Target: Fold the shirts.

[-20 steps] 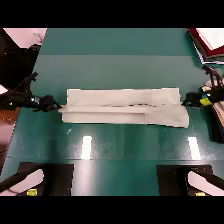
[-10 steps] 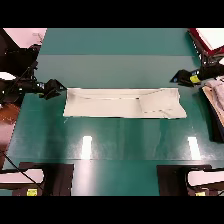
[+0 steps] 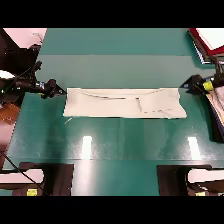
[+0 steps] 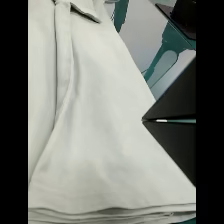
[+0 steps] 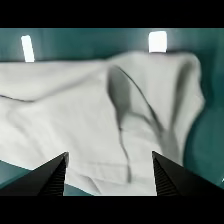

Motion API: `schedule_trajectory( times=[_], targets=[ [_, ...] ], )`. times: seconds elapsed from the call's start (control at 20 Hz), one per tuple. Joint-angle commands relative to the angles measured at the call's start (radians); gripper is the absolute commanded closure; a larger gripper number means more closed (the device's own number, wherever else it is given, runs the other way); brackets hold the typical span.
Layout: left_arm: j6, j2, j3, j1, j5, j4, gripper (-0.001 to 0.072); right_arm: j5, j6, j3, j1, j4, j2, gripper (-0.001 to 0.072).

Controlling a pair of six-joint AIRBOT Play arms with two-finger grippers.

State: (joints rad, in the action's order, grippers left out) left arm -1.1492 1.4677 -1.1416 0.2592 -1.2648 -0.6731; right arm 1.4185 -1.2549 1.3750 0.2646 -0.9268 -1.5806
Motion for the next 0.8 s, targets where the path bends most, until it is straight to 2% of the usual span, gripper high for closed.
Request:
schedule_trajectory(
  times=[0.0,0.35,0.6,0.65,0.7,0.75],
  targets=[
    [0.001,-0.001,-0.001,-0.043,-0.043,0.003,0.0683,0.027,0.058,-0.118,0.090,0.013,-0.014,0.0118],
    [-0.031,-0.001,-0.001,-0.279,0.027,0.003,0.0684,0.034,0.150,-0.074,0.061,0.021,-0.176,0.0118],
    [-0.030,-0.001,-0.001,-0.396,0.088,0.002,0.0683,0.063,0.198,-0.035,-0.045,0.172,-0.246,0.0123],
    [-0.033,-0.001,-0.001,-0.413,0.089,0.001,0.0684,0.067,0.208,-0.035,-0.066,0.165,-0.246,0.0168],
    [-0.048,-0.001,-0.001,-0.430,0.100,0.000,0.0684,0.072,0.222,-0.035,-0.084,0.167,-0.245,0.0252],
    [-0.072,-0.001,-0.001,-0.447,0.121,-0.004,0.0684,0.079,0.226,-0.035,-0.097,0.166,-0.243,0.0412]
  ],
)
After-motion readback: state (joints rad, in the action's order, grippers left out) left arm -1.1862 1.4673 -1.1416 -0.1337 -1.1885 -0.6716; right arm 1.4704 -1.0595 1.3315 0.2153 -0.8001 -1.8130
